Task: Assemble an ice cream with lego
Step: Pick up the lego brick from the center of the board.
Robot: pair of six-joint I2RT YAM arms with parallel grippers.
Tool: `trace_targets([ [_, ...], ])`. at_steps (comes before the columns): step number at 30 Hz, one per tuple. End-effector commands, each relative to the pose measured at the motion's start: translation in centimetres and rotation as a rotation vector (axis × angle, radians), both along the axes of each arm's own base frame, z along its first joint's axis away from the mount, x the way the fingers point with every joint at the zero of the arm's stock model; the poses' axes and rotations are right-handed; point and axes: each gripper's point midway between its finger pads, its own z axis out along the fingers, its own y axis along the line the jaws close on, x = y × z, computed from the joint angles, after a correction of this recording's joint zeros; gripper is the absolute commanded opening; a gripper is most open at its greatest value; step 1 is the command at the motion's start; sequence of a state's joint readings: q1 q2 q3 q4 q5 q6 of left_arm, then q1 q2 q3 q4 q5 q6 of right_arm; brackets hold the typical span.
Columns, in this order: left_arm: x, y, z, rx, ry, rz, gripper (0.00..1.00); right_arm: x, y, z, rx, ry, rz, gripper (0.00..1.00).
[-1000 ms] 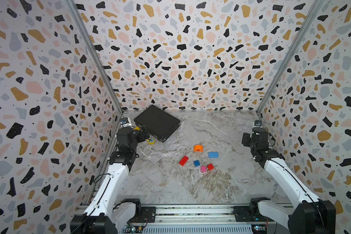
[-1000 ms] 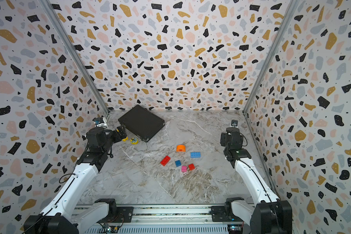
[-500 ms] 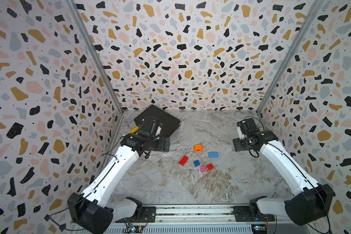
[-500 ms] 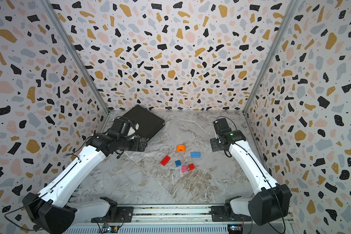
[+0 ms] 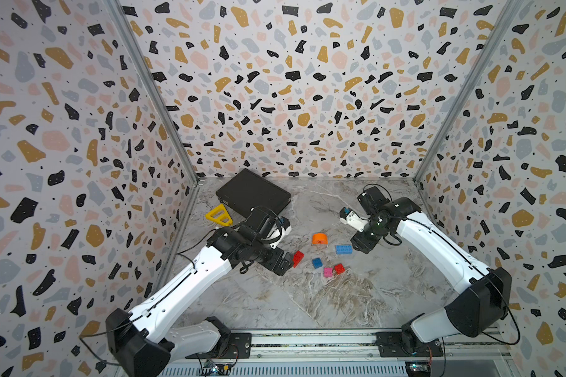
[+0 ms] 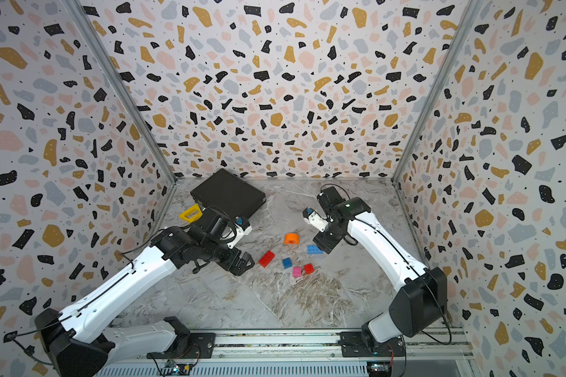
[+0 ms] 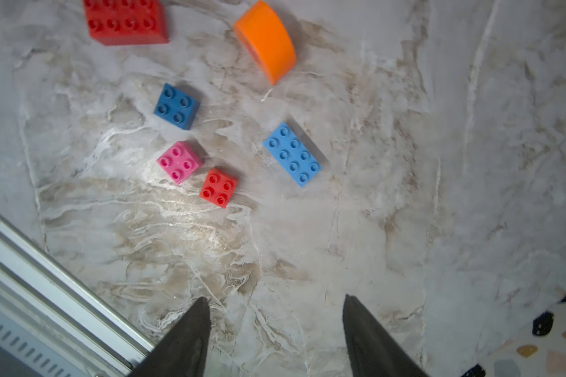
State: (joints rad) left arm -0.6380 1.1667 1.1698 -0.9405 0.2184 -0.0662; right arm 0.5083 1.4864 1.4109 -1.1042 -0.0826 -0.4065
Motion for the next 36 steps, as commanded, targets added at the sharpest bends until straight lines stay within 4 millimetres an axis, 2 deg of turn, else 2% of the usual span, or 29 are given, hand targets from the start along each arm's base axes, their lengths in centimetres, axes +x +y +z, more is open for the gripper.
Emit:
trace_targets([
  [1, -0.3, -0.6, 0.4, -0.037, 0.008, -0.026, 1.0, -1.7, 1.8, 1.0, 0.055, 0.01, 0.202, 0.68],
  [3, -0.1, -1.0, -0.3, -0.051, 0.044, 0.004, 0.99, -1.6, 2.6, 0.6, 0.071, 0.035, 0.178, 0.66],
  [6, -0.2, -1.9, -1.1, -0.083, 0.119, 0.031, 1.0, -1.3, 2.7, -1.4, 0.005, 0.068, 0.048, 0.64],
  [8, 0.0, -2.2, -1.6, -0.085, 0.143, 0.048, 0.99, -1.8, 2.7, -3.0, -0.048, 0.114, -0.05, 0.61],
  [12, 0.8, -1.6, -1.8, -0.063, 0.124, 0.107, 0.99, -2.7, 2.2, -5.6, -0.144, 0.119, -0.217, 0.6],
  [18, 1.2, -0.5, -1.5, -0.046, 0.086, 0.173, 1.0, -2.1, 1.8, -7.3, -0.126, 0.073, -0.448, 0.57],
  [27, 1.0, -0.1, -2.5, -0.039, 0.125, 0.193, 0.97, -1.7, 4.1, -11.1, -0.024, 0.121, -0.55, 0.53],
  [32, 1.1, 0.0, -3.0, -0.038, 0.143, 0.207, 0.95, -1.3, 4.8, -12.1, -0.022, 0.133, -0.553, 0.54],
  [36, 1.2, 0.2, -3.0, -0.039, 0.143, 0.206, 0.96, -1.3, 4.6, -12.9, -0.045, 0.138, -0.56, 0.54],
])
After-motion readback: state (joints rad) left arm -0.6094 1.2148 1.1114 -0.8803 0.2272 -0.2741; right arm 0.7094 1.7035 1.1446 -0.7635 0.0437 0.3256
